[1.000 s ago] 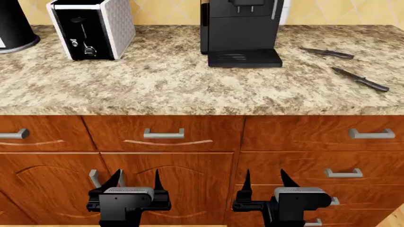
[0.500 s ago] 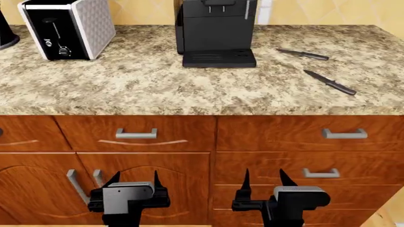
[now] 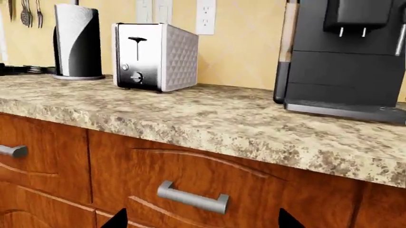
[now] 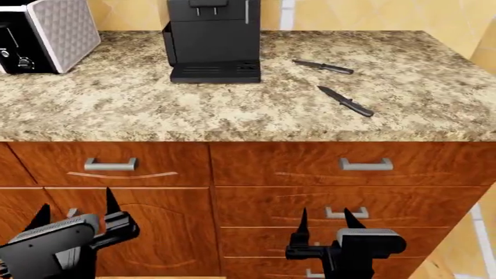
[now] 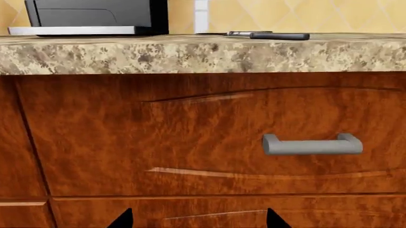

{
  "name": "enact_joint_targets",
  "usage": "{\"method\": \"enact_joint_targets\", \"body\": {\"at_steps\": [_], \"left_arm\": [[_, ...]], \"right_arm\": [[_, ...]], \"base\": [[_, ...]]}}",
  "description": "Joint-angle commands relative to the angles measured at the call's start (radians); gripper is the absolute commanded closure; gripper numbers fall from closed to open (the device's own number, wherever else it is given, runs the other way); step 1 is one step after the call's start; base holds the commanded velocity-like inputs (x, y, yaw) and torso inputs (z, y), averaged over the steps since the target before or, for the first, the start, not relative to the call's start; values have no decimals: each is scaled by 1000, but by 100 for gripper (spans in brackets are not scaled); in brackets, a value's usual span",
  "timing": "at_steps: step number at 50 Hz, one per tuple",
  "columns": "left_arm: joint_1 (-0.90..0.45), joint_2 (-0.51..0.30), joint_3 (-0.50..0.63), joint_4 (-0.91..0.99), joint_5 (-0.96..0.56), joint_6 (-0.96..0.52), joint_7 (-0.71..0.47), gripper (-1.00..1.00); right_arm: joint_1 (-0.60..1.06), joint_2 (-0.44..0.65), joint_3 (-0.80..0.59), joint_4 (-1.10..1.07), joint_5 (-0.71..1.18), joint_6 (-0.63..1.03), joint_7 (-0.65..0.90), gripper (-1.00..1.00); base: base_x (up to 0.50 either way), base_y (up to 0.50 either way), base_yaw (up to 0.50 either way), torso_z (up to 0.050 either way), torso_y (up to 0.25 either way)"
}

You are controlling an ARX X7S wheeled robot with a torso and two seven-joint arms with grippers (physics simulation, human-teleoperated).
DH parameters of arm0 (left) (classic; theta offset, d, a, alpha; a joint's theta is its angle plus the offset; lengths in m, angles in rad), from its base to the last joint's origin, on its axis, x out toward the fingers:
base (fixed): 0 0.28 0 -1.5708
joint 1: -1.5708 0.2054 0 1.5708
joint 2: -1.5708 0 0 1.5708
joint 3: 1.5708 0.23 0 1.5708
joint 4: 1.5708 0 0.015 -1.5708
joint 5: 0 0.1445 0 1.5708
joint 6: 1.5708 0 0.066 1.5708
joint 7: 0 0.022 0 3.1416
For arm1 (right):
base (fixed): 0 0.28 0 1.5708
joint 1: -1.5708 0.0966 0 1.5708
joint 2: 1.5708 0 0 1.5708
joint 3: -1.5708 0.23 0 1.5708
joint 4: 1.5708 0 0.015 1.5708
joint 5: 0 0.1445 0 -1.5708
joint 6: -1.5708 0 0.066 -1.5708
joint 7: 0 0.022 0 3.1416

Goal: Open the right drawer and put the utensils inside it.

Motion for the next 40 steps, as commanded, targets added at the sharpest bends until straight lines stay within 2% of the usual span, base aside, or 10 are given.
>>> {"method": "enact_joint_targets", "body": {"at_steps": [1,4,7,11,13,16,19,23,34,40], "left_arm": [[150,-54,-245,330,-105,-84,-63,-100],[185,-74,-312,398,-133,-111,-71,-100],[227,-108,-447,500,-218,-165,-89,-100],[542,-391,-541,509,-443,93,-418,-100],[674,-460,-589,509,-478,204,-505,-100],[676,-399,-665,509,-494,204,-439,-100],[676,-381,-672,509,-501,211,-429,-100],[676,-387,-649,509,-485,219,-438,-100],[675,-412,-592,509,-452,220,-478,-100],[673,-393,-597,509,-448,218,-464,-100]], "right_arm": [[1,11,-16,1,15,0,17,-100],[1,15,-19,0,18,-1,22,-100],[2,17,-22,1,21,-1,26,-100],[3,20,-26,0,26,1,33,-100],[2,22,-27,-1,29,0,35,-100],[2,25,-31,-2,31,-1,39,-100],[3,27,-33,0,35,0,43,-100],[3,31,-39,0,38,-7,43,-100],[-1,43,-54,-4,42,-22,48,-100],[17,35,-45,0,61,52,78,-100]], "base": [[0,-117,0,0,0],[0,-90,0,0,0],[0,-81,0,0,0],[0,-84,0,0,0],[0,-348,0,0,0],[4,-500,0,0,0],[1,-500,0,0,0],[18,-498,0,0,0],[371,-241,0,0,0],[158,-35,0,0,0]]}}
